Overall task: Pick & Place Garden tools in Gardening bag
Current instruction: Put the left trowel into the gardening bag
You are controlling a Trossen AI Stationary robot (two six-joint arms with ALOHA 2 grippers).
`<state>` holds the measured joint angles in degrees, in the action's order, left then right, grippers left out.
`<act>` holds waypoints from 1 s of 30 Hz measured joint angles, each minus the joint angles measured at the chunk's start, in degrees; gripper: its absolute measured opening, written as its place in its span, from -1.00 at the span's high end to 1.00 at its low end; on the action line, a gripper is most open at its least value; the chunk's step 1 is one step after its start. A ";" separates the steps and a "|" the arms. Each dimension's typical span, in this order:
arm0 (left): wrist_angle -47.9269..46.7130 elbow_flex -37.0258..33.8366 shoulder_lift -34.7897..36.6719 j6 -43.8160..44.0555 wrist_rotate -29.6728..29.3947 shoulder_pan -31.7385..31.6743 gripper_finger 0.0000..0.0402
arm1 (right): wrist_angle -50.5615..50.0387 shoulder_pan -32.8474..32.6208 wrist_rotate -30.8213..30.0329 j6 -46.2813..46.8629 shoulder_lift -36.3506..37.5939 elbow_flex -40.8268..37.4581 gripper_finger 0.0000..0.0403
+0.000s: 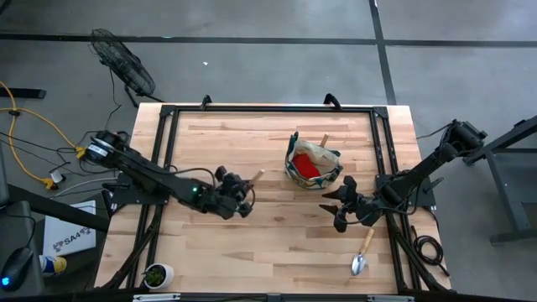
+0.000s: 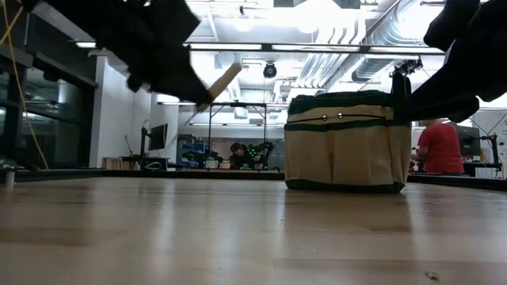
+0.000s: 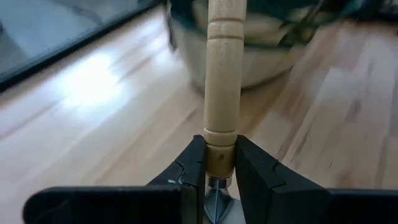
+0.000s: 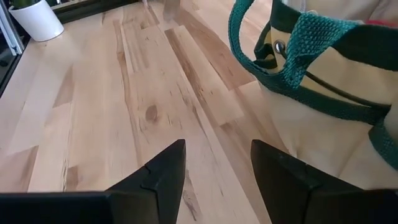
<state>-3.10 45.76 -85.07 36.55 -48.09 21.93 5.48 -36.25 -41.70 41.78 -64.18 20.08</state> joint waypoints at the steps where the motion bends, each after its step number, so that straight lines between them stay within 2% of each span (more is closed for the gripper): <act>1: 2.77 0.00 -0.58 -1.68 -0.40 0.00 0.73 | 0.30 0.02 -0.29 -0.10 0.00 0.01 0.14; 5: 11.79 0.00 -3.12 -8.30 -1.01 -0.07 0.73 | 5.17 0.04 -2.57 -4.13 0.00 0.00 0.14; 13: 33.58 0.00 -8.55 -22.62 -2.94 -0.15 0.73 | 23.87 0.04 -6.75 -18.06 0.00 0.01 0.14; 18: 46.38 0.00 -11.43 -30.92 -5.85 -0.15 0.73 | 31.09 0.30 -11.53 -19.60 0.00 0.00 0.14; 23: 57.26 0.03 -14.14 -38.56 -6.84 -0.15 0.73 | 33.09 2.25 -11.90 -19.38 0.00 0.01 0.14; 30: 58.56 5.69 -18.05 -46.02 -7.30 -0.17 0.73 | 38.43 4.23 -9.20 -20.33 -2.21 0.00 0.14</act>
<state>55.46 51.45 -103.12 -9.47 -55.40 21.76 43.91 -32.02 -50.90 21.45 -66.39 20.08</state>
